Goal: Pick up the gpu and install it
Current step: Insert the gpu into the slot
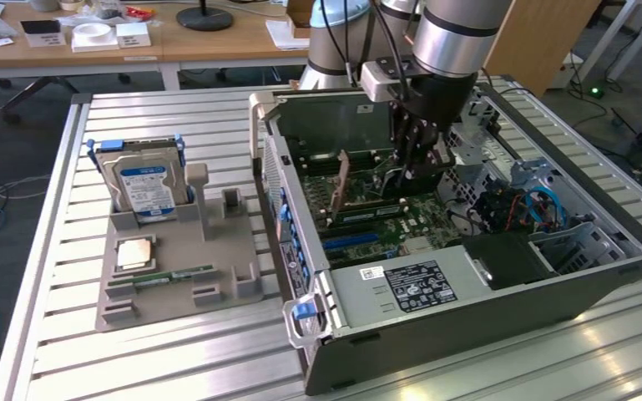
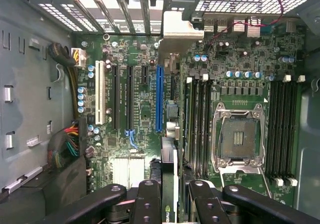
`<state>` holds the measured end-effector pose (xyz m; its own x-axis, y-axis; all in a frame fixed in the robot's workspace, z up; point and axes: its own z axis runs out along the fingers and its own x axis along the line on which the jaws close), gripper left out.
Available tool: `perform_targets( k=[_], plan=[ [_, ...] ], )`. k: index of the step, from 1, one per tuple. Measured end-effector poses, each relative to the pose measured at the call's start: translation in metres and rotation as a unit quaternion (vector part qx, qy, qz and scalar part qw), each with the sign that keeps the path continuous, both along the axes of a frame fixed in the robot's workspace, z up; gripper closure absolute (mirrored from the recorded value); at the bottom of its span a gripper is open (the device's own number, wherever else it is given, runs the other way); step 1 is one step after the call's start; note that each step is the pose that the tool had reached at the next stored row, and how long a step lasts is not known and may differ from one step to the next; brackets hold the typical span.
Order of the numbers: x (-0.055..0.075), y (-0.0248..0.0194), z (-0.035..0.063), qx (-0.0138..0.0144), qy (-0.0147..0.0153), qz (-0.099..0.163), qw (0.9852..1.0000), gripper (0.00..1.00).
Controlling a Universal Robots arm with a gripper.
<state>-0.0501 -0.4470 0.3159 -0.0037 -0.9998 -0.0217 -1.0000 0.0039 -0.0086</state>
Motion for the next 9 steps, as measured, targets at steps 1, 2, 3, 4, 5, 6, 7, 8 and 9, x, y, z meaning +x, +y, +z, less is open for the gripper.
perform_targets(
  k=[1, 2, 3, 4, 5, 6, 7, 8, 9],
  plan=[
    [0.0000, 0.0000, 0.0000, 0.0000, 0.0000, 0.000, 1.0000, 0.74],
    [0.0000, 0.0000, 0.0000, 0.0000, 0.0000, 0.000, 1.0000, 0.74],
    [0.0000, 0.0000, 0.0000, 0.0000, 0.0000, 0.000, 1.0000, 0.74],
    [0.0000, 0.0000, 0.0000, 0.0000, 0.0000, 0.000, 1.0000, 0.74],
    [0.0000, 0.0000, 0.0000, 0.0000, 0.0000, 0.000, 1.0000, 0.74],
    [0.0000, 0.0000, 0.0000, 0.0000, 0.0000, 0.000, 1.0000, 0.74],
    [0.0000, 0.0000, 0.0000, 0.0000, 0.0000, 0.000, 1.0000, 0.74],
    [0.0000, 0.0000, 0.0000, 0.0000, 0.0000, 0.000, 1.0000, 0.74],
    [0.0000, 0.0000, 0.0000, 0.0000, 0.0000, 0.000, 1.0000, 0.74]
  ],
)
